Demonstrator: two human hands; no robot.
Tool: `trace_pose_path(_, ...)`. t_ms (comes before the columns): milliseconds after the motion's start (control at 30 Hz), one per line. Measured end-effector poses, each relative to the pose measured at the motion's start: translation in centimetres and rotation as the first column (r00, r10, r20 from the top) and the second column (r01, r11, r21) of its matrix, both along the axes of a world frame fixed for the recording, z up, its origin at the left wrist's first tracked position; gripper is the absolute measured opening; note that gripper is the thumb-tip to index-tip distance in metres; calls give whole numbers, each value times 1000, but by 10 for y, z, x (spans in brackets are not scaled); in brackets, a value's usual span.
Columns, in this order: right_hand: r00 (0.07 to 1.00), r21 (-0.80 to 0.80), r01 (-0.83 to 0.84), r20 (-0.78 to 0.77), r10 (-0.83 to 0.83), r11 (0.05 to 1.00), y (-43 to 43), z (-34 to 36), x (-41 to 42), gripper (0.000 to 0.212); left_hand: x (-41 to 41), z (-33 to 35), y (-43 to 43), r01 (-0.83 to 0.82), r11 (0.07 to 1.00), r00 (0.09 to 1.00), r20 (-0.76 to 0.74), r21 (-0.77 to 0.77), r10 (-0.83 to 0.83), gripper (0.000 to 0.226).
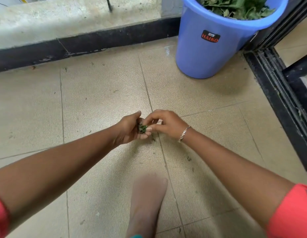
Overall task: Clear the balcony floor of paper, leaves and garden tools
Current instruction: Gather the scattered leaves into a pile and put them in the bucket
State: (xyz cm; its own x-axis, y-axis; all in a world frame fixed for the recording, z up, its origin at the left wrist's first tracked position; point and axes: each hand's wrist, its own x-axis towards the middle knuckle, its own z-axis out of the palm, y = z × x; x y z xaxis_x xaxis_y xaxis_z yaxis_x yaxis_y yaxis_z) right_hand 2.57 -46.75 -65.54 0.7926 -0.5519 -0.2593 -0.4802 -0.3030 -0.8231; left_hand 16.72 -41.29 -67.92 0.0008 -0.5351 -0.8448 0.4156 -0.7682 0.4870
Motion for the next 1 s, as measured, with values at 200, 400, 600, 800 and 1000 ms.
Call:
trace_pose_path(200,776,-142,-491,-520,357,860,-13,-26,-89,18,3,-6,7,66,997,998,19,33,-66,53)
trace_pose_path(400,820,-230,-471,-469,327,851,6,-54,-129,25,9,-10,8,64,997,995,72,44,-67,51)
trace_pose_path(600,879,-367,-423,-390,276,829,10,-60,-124,34,11,-13,12,60,996,992,103,62,-66,51)
trace_pose_path(800,869,-337,-439,-396,298,833,14,-61,-129,14,3,-15,15,77,995,995,58,70,-82,52)
trace_pose_path(1000,939,-381,-273,-307,158,884,16,-44,-109,14,-10,-7,13,32,997,999,10,69,-33,52)
